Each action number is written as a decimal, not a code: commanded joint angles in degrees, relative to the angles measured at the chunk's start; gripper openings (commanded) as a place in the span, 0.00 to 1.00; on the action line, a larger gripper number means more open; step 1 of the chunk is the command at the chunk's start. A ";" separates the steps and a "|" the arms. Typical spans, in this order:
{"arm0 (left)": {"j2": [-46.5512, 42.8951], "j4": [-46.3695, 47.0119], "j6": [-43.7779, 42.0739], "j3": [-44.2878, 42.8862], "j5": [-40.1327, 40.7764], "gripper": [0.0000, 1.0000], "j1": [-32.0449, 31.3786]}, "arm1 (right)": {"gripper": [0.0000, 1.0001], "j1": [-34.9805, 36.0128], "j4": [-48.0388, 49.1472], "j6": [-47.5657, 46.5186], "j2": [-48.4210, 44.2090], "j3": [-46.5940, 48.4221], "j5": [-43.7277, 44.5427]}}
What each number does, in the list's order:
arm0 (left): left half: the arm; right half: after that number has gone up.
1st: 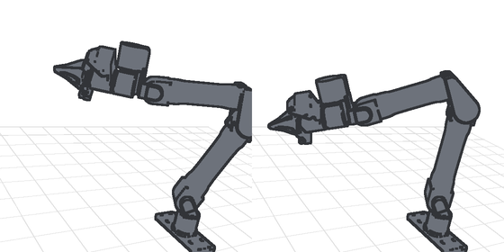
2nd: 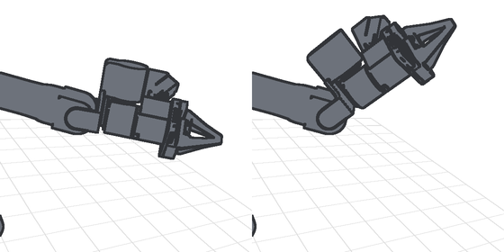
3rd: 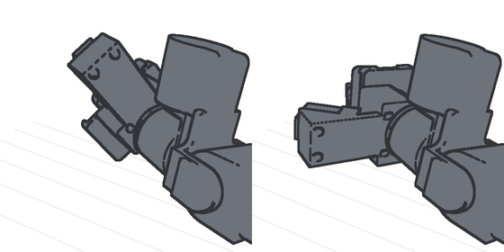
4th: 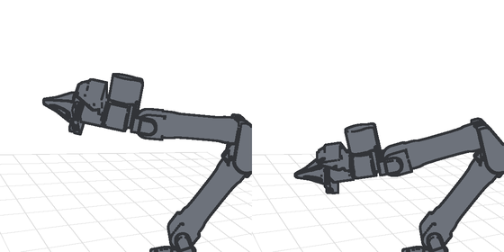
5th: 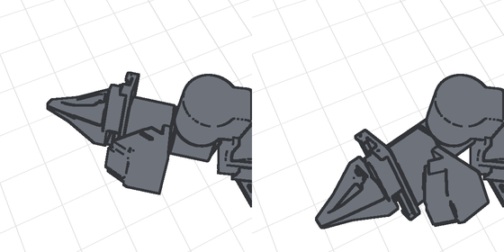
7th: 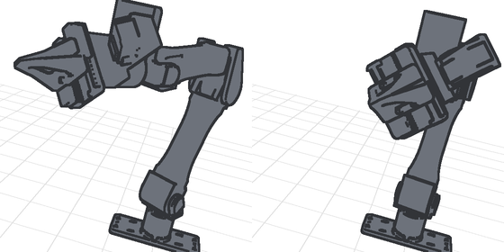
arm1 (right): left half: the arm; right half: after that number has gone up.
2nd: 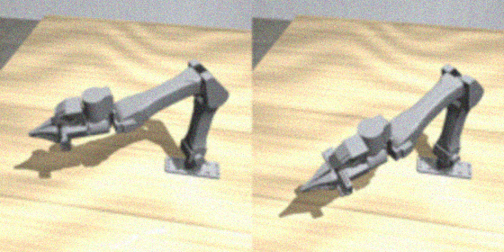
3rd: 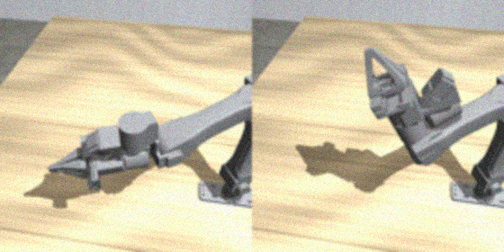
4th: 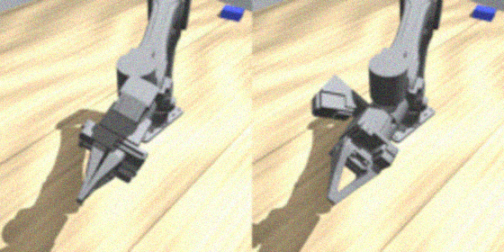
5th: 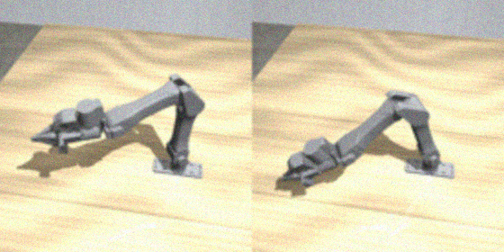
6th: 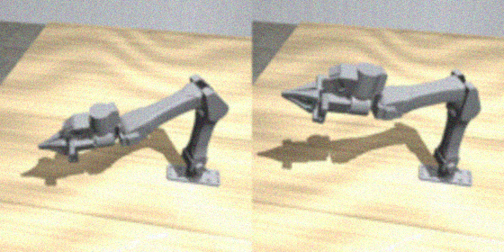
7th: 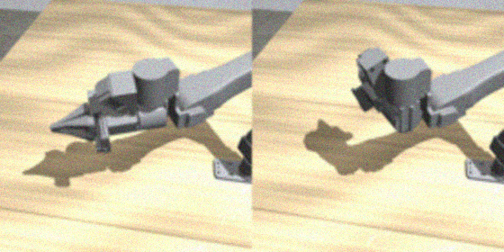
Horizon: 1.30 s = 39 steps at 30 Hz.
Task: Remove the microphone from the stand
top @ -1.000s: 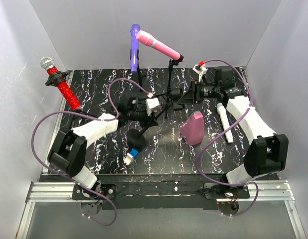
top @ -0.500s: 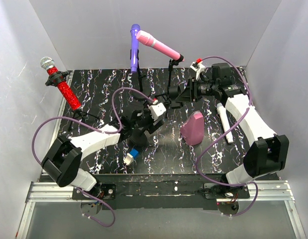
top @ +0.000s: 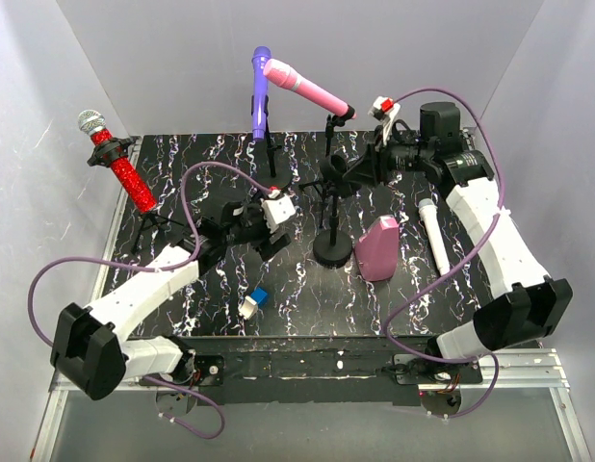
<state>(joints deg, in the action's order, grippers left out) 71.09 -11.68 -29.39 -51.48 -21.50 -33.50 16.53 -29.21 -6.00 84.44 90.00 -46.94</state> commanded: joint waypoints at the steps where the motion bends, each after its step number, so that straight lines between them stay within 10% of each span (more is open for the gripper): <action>1: -4.90 -4.66 1.78 0.24 0.93 0.82 0.36 | 0.01 1.92 -6.72 -13.05 -4.28 1.77 -1.84; 26: 7.65 4.38 21.20 -28.57 -8.03 0.81 0.36 | 0.01 5.00 -5.60 -13.08 -1.30 -10.45 10.64; 39: 20.05 11.33 19.64 -27.36 -3.38 0.79 -1.22 | 0.01 5.00 -2.08 -10.53 -0.42 -15.90 12.83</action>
<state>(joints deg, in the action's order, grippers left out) 91.09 -1.72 -7.55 -81.19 -26.83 -34.46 20.75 -28.21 -17.72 82.21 75.99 -37.47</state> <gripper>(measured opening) 0.787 0.350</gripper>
